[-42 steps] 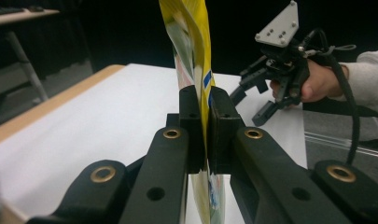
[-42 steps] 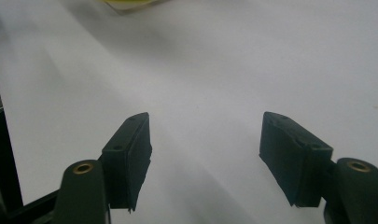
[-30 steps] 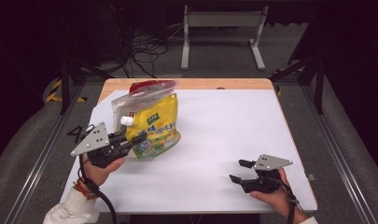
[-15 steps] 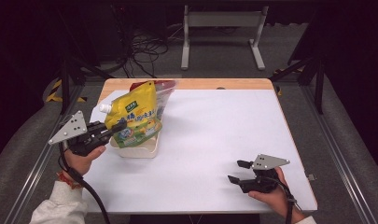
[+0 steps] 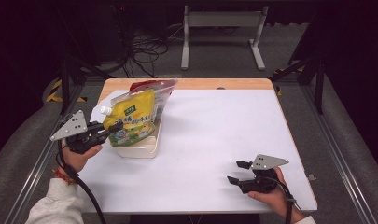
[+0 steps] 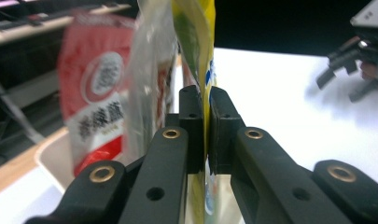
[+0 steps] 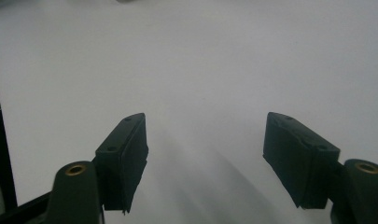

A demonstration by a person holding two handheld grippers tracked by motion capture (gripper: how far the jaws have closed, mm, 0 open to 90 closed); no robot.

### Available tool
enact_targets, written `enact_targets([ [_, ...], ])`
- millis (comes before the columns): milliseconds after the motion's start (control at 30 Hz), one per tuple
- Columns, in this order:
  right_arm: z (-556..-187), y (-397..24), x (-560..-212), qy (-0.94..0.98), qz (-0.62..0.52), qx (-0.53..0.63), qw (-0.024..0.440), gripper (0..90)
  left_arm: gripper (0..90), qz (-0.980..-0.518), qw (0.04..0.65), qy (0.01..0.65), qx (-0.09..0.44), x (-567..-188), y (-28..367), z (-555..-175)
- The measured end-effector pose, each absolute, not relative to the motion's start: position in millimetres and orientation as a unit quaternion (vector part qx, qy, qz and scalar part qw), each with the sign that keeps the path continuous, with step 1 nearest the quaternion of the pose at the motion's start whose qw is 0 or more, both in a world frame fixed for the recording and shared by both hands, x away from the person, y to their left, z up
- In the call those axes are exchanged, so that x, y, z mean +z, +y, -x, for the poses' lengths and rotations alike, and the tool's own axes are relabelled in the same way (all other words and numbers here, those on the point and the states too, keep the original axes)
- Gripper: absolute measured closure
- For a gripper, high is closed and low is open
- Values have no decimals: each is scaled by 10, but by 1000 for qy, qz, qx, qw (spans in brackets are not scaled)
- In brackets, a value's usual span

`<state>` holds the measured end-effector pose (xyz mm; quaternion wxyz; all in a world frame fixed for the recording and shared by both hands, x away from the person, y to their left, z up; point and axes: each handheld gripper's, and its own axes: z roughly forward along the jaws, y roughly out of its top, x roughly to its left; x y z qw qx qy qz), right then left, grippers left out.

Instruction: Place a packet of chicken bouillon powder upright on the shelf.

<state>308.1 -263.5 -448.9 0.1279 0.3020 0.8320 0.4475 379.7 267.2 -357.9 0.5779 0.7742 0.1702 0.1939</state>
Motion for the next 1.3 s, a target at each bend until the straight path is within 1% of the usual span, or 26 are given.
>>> enact_targets([
  [200,-3081,-2632,-4491,833,-301,446,127,298,870,-764,594,178,177,-3616,2724,-3828],
  [400,-3083,-2625,-4498,835,-301,445,123,296,879,-759,611,163,152,-3621,2756,-3815],
  [467,-3087,-2625,-4504,835,-302,445,120,294,879,-763,609,159,143,-3625,2758,-3830],
  [567,-3085,-2618,-4510,836,-302,443,119,292,879,-763,609,166,138,-3642,2758,-3848],
  [667,-3084,-2612,-4507,836,-301,444,119,291,878,-759,615,177,121,-3679,2800,-3895],
  [767,-3086,-2608,-4510,836,-301,443,117,290,873,-770,603,175,117,-3716,2792,-3912],
  [833,-3087,-2605,-4513,837,-301,442,116,289,860,-767,604,181,116,-3737,2772,-3914],
  [867,-3089,-2604,-4516,837,-301,442,115,288,828,-768,600,188,120,-3749,2762,-3925],
  [933,-3091,-2603,-4518,838,-302,440,115,286,724,-760,603,210,125,-3787,2749,-3945],
  [967,-3092,-2604,-4518,837,-302,441,114,286,768,-755,611,201,130,-3794,2757,-3937],
  [1000,-3092,-2606,-4517,837,-302,441,114,286,837,-752,614,199,135,-3772,2768,-3922],
  [1033,-3092,-2607,-4517,837,-302,441,113,286,875,-752,610,203,145,-3754,2770,-3909],
  [1200,-3095,-2607,-4524,838,-303,440,110,284,880,-750,611,206,148,-3706,2781,-3884],
  [1300,-3095,-2604,-4527,839,-304,437,109,282,877,-760,598,203,155,-3605,2797,-3858],
])
